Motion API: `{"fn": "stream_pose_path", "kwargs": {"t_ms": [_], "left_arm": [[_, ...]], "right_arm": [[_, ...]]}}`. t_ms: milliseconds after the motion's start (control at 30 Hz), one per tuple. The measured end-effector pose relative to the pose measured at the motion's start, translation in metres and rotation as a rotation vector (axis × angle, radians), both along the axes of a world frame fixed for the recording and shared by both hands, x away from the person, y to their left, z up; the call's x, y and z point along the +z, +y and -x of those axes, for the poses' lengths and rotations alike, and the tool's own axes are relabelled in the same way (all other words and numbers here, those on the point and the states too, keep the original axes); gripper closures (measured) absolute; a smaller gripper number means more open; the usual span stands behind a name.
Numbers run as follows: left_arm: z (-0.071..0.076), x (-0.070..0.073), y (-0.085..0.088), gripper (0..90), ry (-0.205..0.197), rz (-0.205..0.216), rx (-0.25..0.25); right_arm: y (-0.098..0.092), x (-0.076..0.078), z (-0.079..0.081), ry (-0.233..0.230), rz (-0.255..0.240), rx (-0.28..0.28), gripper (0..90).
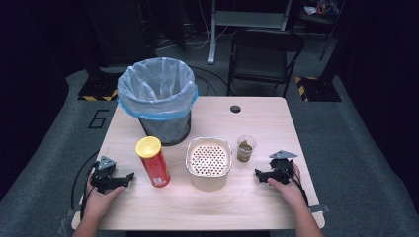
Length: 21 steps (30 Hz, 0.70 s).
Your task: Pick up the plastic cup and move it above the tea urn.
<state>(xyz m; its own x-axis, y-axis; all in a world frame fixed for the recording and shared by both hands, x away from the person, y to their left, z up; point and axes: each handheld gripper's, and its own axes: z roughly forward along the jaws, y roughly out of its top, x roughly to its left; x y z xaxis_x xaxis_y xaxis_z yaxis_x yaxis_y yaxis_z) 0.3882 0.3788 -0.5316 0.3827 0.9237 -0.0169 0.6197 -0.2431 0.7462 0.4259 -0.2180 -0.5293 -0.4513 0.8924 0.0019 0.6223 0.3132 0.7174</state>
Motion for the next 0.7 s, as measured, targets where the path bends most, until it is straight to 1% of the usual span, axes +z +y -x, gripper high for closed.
{"fn": "stream_pose_path", "kwargs": {"t_ms": [33, 67, 100, 133, 167, 200, 233, 433, 467, 500, 533, 633, 700], "left_arm": [[-0.0001, -0.0001, -0.0001, 11.6, -0.002, 0.001, 0.002], [0.0000, 0.0002, 0.0001, 11.6, -0.003, -0.007, 0.002], [0.0006, 0.0013, 0.0003, 11.6, 0.011, -0.011, 0.000], [0.0008, 0.0013, 0.0001, 11.6, 0.012, -0.010, 0.002], [0.0008, 0.0013, 0.0001, 11.6, 0.012, -0.010, 0.002], [0.0011, 0.0001, -0.0011, 11.6, 0.000, -0.001, 0.014], [0.0018, 0.0002, -0.0015, 11.7, 0.006, 0.002, 0.016], [0.0028, 0.0000, -0.0026, 11.8, 0.000, 0.003, 0.020], [0.0029, 0.0000, -0.0027, 11.9, 0.001, 0.002, 0.021], [0.0029, 0.0000, -0.0027, 11.9, 0.000, 0.003, 0.022], [0.0029, 0.0000, -0.0028, 11.9, 0.001, 0.003, 0.022], [0.0029, 0.0001, -0.0028, 12.0, 0.003, 0.003, 0.023], [0.0028, 0.0001, -0.0029, 12.0, 0.003, 0.002, 0.025]], "right_arm": [[-0.0001, 0.0000, 0.0020, -0.001, -0.003, -0.001, 0.0], [-0.0002, -0.0002, 0.0038, -0.003, -0.003, 0.004, 0.0], [-0.0001, 0.0001, 0.0063, 0.004, 0.000, 0.007, 0.0], [0.0011, 0.0001, 0.0071, 0.003, -0.005, 0.000, 0.0], [0.0011, 0.0001, 0.0071, 0.003, -0.005, 0.000, 0.0], [0.0020, 0.0002, 0.0075, 0.003, -0.006, -0.006, 0.0], [0.0041, -0.0003, 0.0074, -0.006, -0.003, -0.023, 0.0], [0.0044, -0.0003, 0.0076, -0.003, -0.006, -0.022, 0.0], [0.0049, -0.0004, 0.0075, -0.004, -0.005, -0.031, 0.0], [0.0051, -0.0003, 0.0078, -0.008, -0.004, -0.030, 0.5], [0.0043, -0.0002, 0.0080, -0.008, 0.001, -0.018, 0.5], [0.0045, -0.0002, 0.0080, -0.009, 0.000, -0.021, 0.6], [0.0040, 0.0000, 0.0085, -0.010, 0.003, -0.012, 2.0]]}}
